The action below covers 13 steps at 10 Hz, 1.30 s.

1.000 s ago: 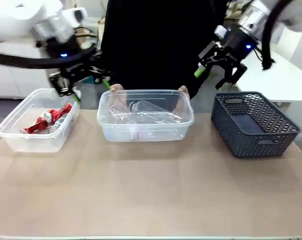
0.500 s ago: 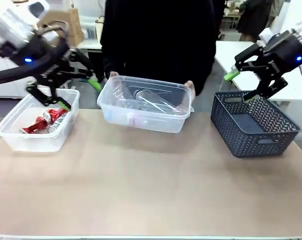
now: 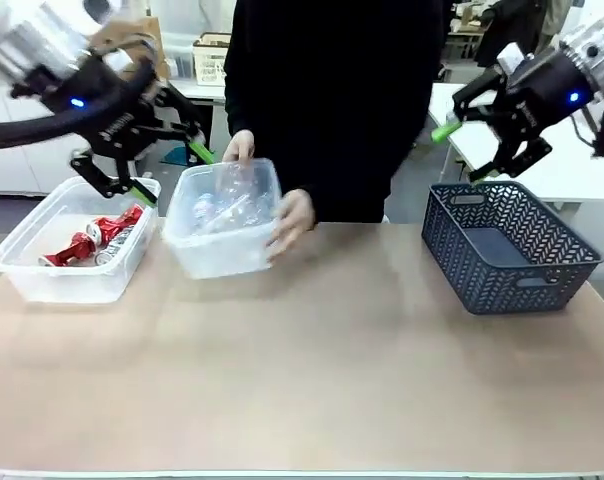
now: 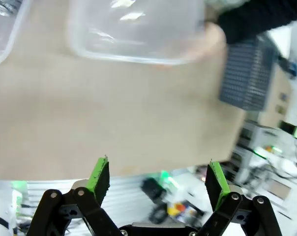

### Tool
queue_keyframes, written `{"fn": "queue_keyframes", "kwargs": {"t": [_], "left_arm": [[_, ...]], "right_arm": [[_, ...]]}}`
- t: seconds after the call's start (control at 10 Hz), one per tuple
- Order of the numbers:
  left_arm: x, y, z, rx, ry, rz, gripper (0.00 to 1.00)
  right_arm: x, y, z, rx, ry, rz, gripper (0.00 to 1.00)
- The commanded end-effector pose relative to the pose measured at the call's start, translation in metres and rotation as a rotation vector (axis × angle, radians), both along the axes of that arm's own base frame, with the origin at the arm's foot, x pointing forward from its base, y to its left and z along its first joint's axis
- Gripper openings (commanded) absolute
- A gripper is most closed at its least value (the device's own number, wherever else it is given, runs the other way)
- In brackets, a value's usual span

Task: Sort the waste into each basket.
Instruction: Release the Organizing box you were holding.

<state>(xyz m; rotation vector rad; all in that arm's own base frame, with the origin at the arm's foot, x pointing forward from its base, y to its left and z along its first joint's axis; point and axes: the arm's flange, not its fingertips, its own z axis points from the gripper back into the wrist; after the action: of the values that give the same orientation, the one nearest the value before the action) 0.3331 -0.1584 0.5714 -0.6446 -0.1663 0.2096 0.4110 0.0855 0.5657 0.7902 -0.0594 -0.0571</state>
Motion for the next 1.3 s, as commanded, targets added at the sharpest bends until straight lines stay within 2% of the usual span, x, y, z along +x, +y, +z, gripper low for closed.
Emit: {"fn": "queue_keyframes", "kwargs": {"t": [0.0,0.1,0.2,0.3,0.4,1.2], "left_arm": [[-0.035,0.078,0.003,-0.437,0.047,-0.028,1.0],[-0.045,0.102,-0.003,-0.54,0.028,0.028,1.0],[-0.049,0.114,-0.009,-0.597,0.018,0.018,1.0],[-0.043,0.106,-0.012,-0.503,0.07,0.062,1.0],[-0.041,0.1,0.009,-0.506,0.015,0.008,1.0],[-0.041,0.1,0.009,-0.506,0.015,0.008,1.0]], "right_arm": [[-0.038,-0.067,0.019,0.454,0.057,-0.025,1.0],[-0.052,-0.092,0.02,0.573,0.08,-0.111,1.0],[-0.059,-0.108,0.015,0.579,0.103,-0.21,1.0],[-0.055,-0.107,0.009,0.484,0.107,-0.354,1.0],[-0.052,-0.098,0.03,0.475,0.064,-0.082,1.0],[-0.052,-0.098,0.03,0.475,0.064,-0.082,1.0]]}}
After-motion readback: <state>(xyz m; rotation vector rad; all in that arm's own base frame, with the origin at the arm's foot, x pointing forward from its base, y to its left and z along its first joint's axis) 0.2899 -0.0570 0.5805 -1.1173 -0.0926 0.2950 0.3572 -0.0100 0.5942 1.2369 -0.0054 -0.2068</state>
